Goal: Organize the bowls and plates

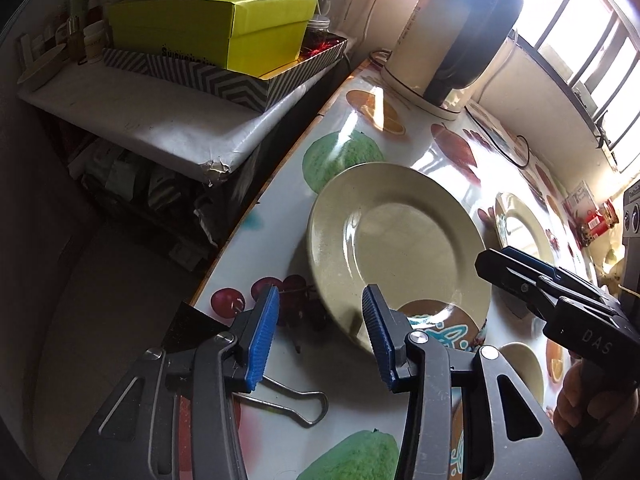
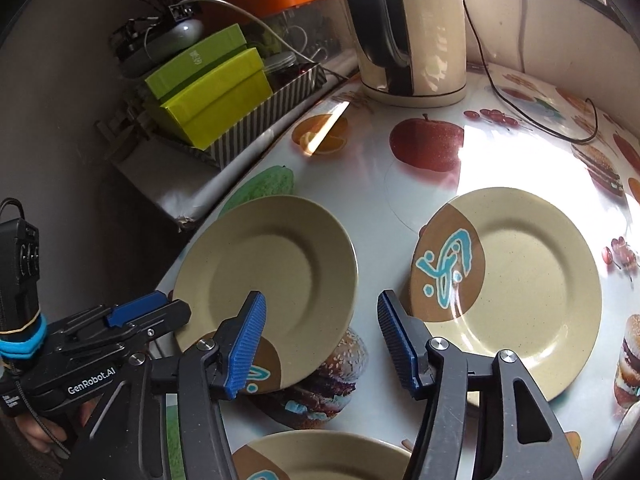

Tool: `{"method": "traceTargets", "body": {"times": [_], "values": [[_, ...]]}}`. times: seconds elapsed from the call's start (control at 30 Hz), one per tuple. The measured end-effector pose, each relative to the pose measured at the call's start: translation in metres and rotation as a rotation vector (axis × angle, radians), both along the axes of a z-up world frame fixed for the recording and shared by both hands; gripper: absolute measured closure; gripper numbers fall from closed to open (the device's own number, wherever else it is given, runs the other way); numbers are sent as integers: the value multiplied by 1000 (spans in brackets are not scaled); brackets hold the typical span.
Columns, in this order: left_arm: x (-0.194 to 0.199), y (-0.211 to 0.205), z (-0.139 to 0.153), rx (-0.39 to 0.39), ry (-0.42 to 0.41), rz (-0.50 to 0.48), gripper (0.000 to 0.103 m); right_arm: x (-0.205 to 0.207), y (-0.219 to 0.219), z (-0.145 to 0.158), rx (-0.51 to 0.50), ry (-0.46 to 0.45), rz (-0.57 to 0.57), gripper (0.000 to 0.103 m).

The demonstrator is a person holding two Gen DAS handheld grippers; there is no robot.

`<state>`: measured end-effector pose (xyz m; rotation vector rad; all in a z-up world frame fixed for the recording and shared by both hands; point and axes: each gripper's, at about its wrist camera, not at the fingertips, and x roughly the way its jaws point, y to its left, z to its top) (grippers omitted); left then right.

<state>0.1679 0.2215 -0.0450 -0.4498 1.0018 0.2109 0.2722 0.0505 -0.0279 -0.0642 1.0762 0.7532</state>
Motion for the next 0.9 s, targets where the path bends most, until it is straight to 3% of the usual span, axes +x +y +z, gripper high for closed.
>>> {"method": "traceTargets", "body": {"times": [0.1, 0.4, 0.9], "values": [[1, 0, 0, 2, -6, 1, 63, 4, 3, -2, 6, 9, 4, 51], [7, 3, -4, -21, -7, 4, 63, 10, 10, -10, 13, 51, 7, 54], [11, 1, -4, -41, -24, 4, 77, 19, 2, -18, 35, 103, -41, 82]]}}
